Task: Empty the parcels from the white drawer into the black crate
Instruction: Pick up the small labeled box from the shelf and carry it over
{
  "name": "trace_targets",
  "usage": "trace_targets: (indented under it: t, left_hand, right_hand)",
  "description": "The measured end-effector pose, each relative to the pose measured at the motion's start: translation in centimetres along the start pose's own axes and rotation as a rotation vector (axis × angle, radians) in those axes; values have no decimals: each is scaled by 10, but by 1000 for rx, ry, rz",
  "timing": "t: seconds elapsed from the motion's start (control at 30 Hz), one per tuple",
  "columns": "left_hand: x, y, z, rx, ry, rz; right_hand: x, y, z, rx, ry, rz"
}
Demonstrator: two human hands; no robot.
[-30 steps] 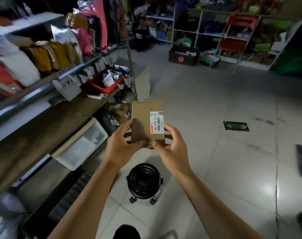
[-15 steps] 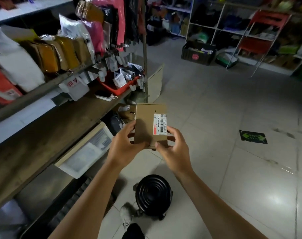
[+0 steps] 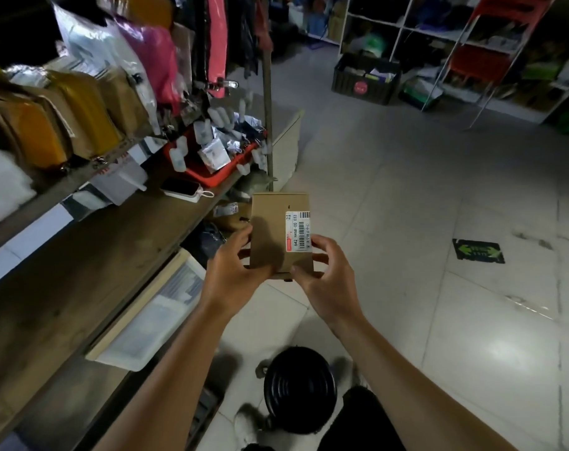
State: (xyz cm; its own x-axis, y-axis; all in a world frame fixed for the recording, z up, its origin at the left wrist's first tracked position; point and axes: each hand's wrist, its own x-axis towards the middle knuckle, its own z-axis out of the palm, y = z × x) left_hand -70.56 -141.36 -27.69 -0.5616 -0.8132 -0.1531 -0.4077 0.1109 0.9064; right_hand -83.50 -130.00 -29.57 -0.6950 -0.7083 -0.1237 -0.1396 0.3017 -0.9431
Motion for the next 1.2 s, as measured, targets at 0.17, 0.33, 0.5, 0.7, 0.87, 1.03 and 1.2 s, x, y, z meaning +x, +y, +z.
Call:
trace_targets:
  t: [0.17,0.33,0.5,0.7,0.87,1.03,1.2]
  left_hand:
    - [67,-11,27,29,91,-44]
    - [127,-6,71,39,176,-132]
    - [179,-20,104,77,228,-251]
    - [216,-96,125,28,323,-291]
    - [227,-217,134,33,439,-298]
    - [226,-361,141,4,570,-277]
    - [222,-484,147,-5,694,-237]
  right_hand:
    - [78,19,-3,-66,-92,-39]
    - [165,49,-23,-82,-198,-50]
    - [235,89,-19,-75,-340,1]
    - [278,153,26,-69,-448,10]
    - [286,240,106,-26,-494,34]
    - [283,342,199,21,-478,13]
    - [269,440,283,53,-452,-47]
